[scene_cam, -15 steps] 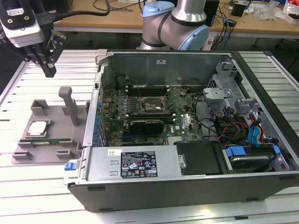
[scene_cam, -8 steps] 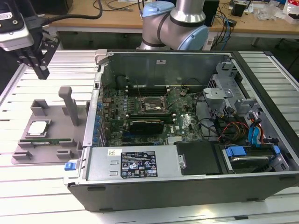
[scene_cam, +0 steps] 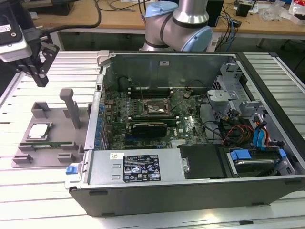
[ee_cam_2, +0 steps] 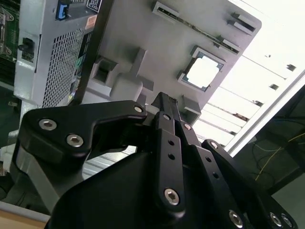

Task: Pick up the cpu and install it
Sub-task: 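Reach for the cpu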

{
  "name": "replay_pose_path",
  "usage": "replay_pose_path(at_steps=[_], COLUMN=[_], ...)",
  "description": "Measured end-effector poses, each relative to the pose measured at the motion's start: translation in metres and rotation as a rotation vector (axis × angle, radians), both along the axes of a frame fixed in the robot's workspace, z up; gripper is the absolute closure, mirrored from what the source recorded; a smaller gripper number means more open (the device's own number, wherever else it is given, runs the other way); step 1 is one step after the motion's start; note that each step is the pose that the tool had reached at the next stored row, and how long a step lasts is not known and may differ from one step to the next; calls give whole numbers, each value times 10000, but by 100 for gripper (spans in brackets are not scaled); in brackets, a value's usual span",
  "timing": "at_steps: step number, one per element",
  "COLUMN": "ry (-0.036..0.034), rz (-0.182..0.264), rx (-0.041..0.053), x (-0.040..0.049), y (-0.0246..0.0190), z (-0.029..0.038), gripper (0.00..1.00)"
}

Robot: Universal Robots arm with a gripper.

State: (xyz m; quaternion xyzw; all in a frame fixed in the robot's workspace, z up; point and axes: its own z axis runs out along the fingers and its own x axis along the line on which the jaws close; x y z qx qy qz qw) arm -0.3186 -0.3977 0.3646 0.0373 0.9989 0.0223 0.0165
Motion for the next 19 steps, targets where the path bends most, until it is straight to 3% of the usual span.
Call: replay_pose_path(at_steps=[9,14,19], ry=[0,0,2], rz=[1,0,1], rx=[0,0,-2], x=[-141,-198,-227], y=[4,4,4], z=[-309,-440,-500], gripper=[89,89,89])
